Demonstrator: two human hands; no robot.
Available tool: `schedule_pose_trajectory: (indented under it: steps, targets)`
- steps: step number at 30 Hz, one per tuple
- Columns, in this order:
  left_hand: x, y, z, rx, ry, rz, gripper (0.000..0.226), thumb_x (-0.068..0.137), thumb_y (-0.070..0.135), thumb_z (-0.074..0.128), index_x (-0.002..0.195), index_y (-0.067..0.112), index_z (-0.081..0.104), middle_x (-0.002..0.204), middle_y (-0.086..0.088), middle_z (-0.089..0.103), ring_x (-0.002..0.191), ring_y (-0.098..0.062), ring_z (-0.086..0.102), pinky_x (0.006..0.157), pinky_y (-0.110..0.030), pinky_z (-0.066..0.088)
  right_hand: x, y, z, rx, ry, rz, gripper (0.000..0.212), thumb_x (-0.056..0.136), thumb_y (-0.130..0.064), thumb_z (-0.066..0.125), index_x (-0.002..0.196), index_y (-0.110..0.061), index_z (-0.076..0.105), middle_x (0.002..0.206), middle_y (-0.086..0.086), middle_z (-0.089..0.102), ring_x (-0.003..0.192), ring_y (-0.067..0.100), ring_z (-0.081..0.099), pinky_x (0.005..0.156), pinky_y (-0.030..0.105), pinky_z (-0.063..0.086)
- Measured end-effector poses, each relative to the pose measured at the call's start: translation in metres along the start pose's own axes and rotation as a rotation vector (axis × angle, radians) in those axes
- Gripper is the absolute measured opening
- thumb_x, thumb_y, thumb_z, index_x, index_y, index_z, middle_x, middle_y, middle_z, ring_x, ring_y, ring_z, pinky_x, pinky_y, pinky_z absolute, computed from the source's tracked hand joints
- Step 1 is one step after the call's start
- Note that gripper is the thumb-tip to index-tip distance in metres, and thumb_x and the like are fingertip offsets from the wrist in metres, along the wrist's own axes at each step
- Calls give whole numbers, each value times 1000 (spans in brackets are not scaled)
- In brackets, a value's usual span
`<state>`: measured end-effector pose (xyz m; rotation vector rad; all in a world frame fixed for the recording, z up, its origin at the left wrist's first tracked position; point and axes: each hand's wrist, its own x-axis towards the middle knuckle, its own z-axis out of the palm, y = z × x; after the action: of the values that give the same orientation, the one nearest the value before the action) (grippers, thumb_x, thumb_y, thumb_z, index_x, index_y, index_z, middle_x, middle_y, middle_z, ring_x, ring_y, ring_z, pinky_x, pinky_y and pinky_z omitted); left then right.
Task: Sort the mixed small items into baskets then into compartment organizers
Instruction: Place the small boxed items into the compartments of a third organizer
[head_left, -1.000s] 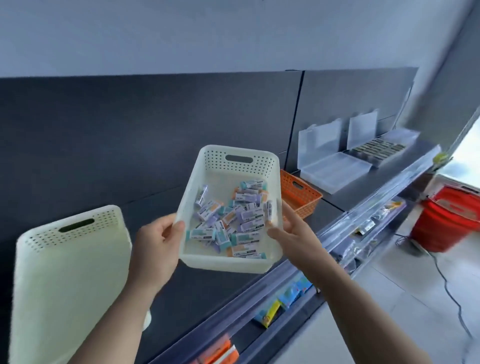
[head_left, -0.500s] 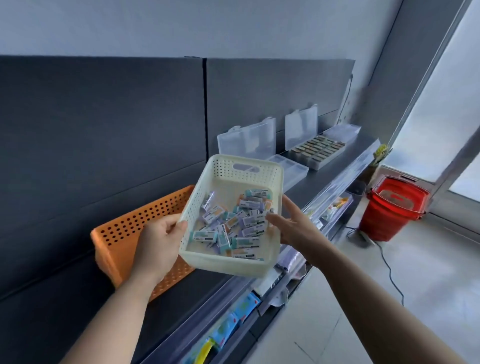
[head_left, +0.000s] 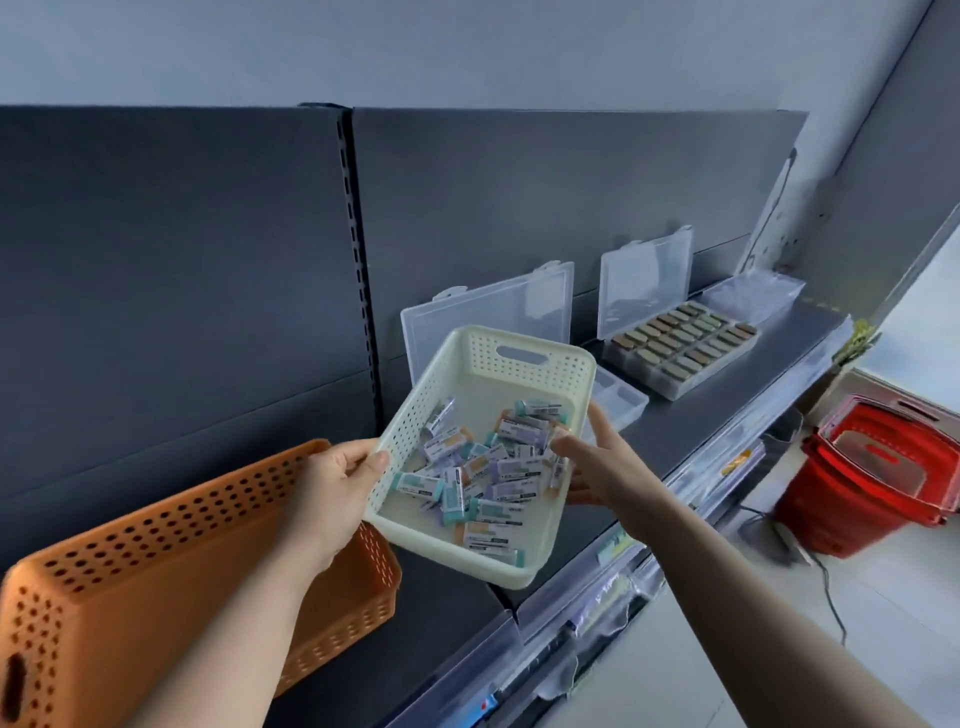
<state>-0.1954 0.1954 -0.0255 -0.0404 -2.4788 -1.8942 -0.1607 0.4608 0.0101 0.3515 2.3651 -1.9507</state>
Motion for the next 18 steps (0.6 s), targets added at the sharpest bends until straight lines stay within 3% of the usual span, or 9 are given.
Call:
schedule_pose_trajectory:
  steps: [3,6,10,14,18]
  targets:
    - [1,1,7,12,89,-37,18,93,16,59,107,18,71,95,8,72,93,-13,67,81,-35,55,24,4,-2,-46,-40,-40,43,92,-20,53,122,-47,40,104,1,67,88,20,70,76,45,59]
    - [-4,5,13,27,190,-55,15,92,17,62,103,19,72,95,7,72,90,-10,67,78,-32,55,41,0,-5,-67,-110,-69,41,95,-17,48,123,-45,40,98,-8,67,81,11,69,65,33,59]
    - [-19,-1,22,120,295,-123,18,91,17,63,107,13,71,98,4,71,92,-11,65,75,-27,53,58,-4,-3,-179,-219,-80,35,93,-18,50,118,-43,44,99,5,69,81,22,71,74,43,60]
    - [-42,-14,12,169,357,-205,19,90,18,65,107,14,72,101,4,72,95,-13,66,87,-40,55,60,-2,12,-192,-360,-49,28,96,-19,49,117,-38,45,103,13,68,77,21,70,57,31,58]
    - [-66,-17,-12,308,423,-227,17,90,15,63,104,17,72,101,7,71,92,-10,65,76,-35,57,56,1,42,-181,-480,-25,26,97,-18,49,117,-35,44,104,17,67,75,21,67,59,31,59]
